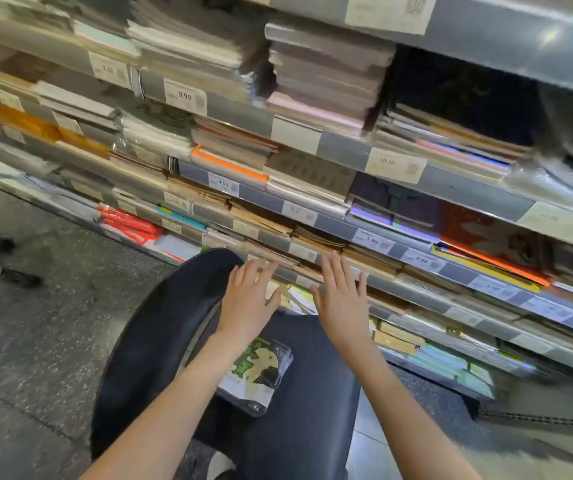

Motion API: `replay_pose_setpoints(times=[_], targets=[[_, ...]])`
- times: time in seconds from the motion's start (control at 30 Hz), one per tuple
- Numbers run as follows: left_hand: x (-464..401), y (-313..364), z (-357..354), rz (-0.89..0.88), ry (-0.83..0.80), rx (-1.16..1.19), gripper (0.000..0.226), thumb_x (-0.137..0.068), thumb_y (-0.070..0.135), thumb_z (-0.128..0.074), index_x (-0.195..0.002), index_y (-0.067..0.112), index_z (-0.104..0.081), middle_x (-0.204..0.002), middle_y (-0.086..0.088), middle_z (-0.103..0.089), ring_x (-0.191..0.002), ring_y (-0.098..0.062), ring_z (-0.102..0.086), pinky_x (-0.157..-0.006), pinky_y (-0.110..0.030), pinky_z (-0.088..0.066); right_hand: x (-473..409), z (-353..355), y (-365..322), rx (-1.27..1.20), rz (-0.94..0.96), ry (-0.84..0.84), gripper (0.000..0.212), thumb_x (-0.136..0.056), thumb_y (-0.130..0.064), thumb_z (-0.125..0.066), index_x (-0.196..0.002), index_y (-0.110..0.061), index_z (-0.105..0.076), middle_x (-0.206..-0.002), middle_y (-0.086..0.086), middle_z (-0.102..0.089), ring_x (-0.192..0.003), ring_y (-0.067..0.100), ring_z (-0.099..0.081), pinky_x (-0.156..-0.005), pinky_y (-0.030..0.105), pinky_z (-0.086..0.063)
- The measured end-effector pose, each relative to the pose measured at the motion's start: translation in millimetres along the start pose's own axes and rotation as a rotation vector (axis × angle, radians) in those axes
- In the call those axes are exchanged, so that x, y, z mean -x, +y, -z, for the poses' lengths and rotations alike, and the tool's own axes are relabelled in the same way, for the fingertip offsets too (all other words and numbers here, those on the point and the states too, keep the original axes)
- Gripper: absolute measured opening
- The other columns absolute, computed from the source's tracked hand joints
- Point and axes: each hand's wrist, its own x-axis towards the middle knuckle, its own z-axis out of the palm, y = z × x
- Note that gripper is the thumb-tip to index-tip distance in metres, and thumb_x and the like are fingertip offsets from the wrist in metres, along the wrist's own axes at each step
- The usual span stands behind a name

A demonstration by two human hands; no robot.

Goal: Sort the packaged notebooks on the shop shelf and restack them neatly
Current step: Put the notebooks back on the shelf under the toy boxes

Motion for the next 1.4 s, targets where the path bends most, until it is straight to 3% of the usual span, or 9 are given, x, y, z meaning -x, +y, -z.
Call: replay_pose_setpoints(times=[0.13, 0.23, 0.33, 0.73, 1.0, 1.17, 1.4], targets=[[31.1, -35.3, -42.0, 0.113, -0.083, 0.024, 0.049, -0.093, 0.029, -0.048, -0.140, 0.020, -0.037, -0.145, -0.003, -0.035, -0.135, -0.023, -0.027, -0.113, -0.036, -0.020, 23.9, -53.4, -5.5, -0.076, -0.001, -0.122, 0.058, -0.090, -0.032, -0.058, -0.140, -0.010, -0.039, -0.146, 0.011, -0.040, -0.134, 0.028, -0.039, -0.106, 0.057, -0.031], [54.9, -60.7, -74.5, 0.198, -0.168, 0.039, 0.052, -0.093, 0.031, -0.048, -0.142, 0.021, -0.033, -0.145, -0.001, -0.033, -0.135, -0.022, -0.025, -0.112, -0.035, -0.021, 44.7, -92.3, -6.0, -0.084, 0.011, -0.277, 0.058, -0.099, -0.038, -0.036, -0.149, -0.016, -0.016, -0.156, 0.005, -0.016, -0.144, 0.023, -0.014, -0.115, 0.049, -0.009], [79.8, -84.3, -105.3, 0.286, -0.235, 0.052, 0.054, -0.092, 0.032, -0.051, -0.142, 0.020, -0.034, -0.144, -0.003, -0.034, -0.133, -0.024, -0.028, -0.111, -0.036, -0.025, 64.5, -128.3, -7.6, -0.106, -0.010, -0.401, 0.060, -0.100, -0.042, -0.028, -0.150, -0.018, -0.006, -0.158, 0.002, -0.007, -0.145, 0.018, -0.005, -0.116, 0.045, -0.003], [125.5, -144.1, -166.6, 0.524, -0.354, 0.140, 0.067, -0.088, 0.032, -0.059, -0.145, 0.019, -0.026, -0.147, -0.014, -0.027, -0.135, -0.031, -0.023, -0.108, -0.040, -0.025, 76.2, -226.0, -12.9, -0.365, -0.200, -0.568, 0.070, -0.094, -0.052, -0.040, -0.149, -0.015, -0.014, -0.156, 0.004, -0.016, -0.143, 0.023, -0.017, -0.116, 0.043, -0.017], [135.3, -160.7, -187.5, 0.577, -0.395, 0.229, 0.097, -0.072, 0.033, -0.077, -0.147, 0.025, -0.016, -0.147, -0.017, -0.027, -0.136, -0.033, -0.024, -0.109, -0.043, -0.025, 67.9, -243.3, -18.9, -0.473, -0.258, -0.609, 0.079, -0.088, -0.056, -0.048, -0.148, -0.015, -0.017, -0.150, 0.007, -0.029, -0.134, 0.028, -0.034, -0.103, 0.047, -0.037], [136.6, -165.5, -190.5, 0.654, -0.377, 0.464, 0.104, -0.070, 0.021, -0.080, -0.145, 0.040, -0.011, -0.149, -0.014, -0.022, -0.138, -0.025, -0.020, -0.109, -0.041, -0.024, 62.6, -243.3, -16.9, -0.589, -0.308, -0.673, 0.073, -0.087, -0.048, -0.057, -0.143, -0.014, -0.026, -0.138, 0.012, -0.040, -0.123, 0.031, -0.043, -0.092, 0.045, -0.043], [132.7, -160.3, -189.9, 0.710, -0.325, 0.432, 0.108, -0.064, 0.016, -0.084, -0.144, 0.040, -0.016, -0.133, -0.013, -0.031, -0.126, -0.028, -0.030, -0.104, -0.038, -0.027, 59.1, -241.5, -17.8, -0.658, -0.322, -0.667, 0.064, -0.085, -0.040, -0.064, -0.134, -0.011, -0.037, -0.127, 0.014, -0.045, -0.114, 0.033, -0.047, -0.093, 0.041, -0.042]])
